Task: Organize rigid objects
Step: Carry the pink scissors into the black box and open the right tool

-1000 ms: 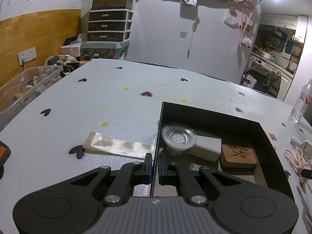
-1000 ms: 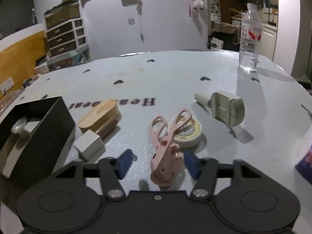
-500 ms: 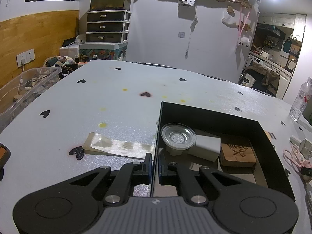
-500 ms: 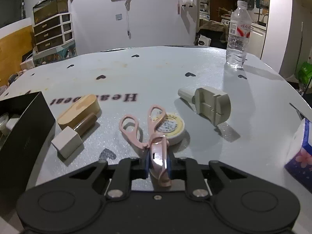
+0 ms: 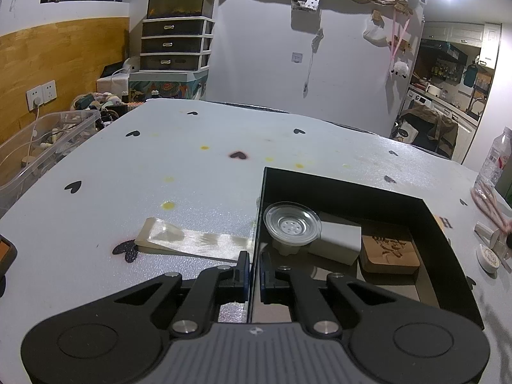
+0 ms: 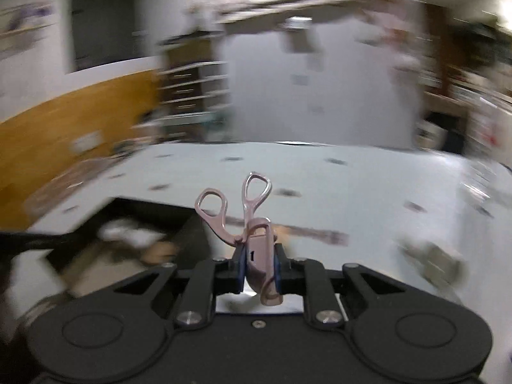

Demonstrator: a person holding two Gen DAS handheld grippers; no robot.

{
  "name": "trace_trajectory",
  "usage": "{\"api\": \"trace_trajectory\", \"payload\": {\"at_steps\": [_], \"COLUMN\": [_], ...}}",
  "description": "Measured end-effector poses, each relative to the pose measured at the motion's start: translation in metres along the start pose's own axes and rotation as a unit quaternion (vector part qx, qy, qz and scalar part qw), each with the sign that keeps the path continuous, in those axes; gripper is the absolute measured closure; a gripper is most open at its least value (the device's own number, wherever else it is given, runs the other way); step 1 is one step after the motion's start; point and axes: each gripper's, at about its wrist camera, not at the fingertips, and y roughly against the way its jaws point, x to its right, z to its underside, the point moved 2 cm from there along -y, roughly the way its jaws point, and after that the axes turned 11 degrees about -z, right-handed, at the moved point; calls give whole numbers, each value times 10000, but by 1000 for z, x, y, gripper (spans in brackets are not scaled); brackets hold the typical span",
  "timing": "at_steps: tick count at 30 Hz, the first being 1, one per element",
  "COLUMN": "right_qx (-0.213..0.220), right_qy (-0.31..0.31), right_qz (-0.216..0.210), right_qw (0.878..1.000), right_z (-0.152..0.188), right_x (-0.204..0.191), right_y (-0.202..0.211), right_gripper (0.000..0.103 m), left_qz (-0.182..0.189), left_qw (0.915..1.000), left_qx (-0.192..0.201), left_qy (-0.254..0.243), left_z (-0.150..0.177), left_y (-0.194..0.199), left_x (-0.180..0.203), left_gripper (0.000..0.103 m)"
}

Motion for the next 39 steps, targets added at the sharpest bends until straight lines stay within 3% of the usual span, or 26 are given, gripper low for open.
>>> {"api": "trace_trajectory", "payload": {"at_steps": [5, 11, 20, 28, 32, 33, 35, 39], "right_qx": [-597, -1410, -2319, -2782, -2902, -2915, -2898, -2868], "right_qy": [856, 1696, 1806, 2293, 2621, 2689, 2795, 2762], "right_qz": [-1076, -1715, -1657, -1295, -1194, -1168, -1111, -1151], "right_qw": [9887, 9602, 9413, 9237, 9126, 9105, 9086, 9100], "right_z": [-14, -19, -16, -9, -9, -10, -12, -18], "right_x": [-46, -85, -97, -92, -94, -95, -96, -93], "right_y": [-29, -77, -137, -145, -142, -141, -140, -136], "right_gripper": [86, 86, 85, 85, 85, 80, 72, 73], "left_qz": [0, 27, 85, 142, 160, 157, 161, 163], "left_qw": [10000, 10000, 10000, 9999, 9998, 9998, 9998, 9998], "left_qx": [2, 17, 32, 56, 63, 64, 64, 65], "left_qy": [-3, 7, 31, 53, 70, 69, 69, 69], "left_z": [0, -1, -2, -1, 0, -1, 0, -1], "left_y": [0, 0, -1, -3, -3, -3, -3, -4], "left_x": [0, 2, 2, -1, -3, -3, -3, -3], "left_gripper": [98, 98, 98, 98, 98, 98, 98, 98]}}
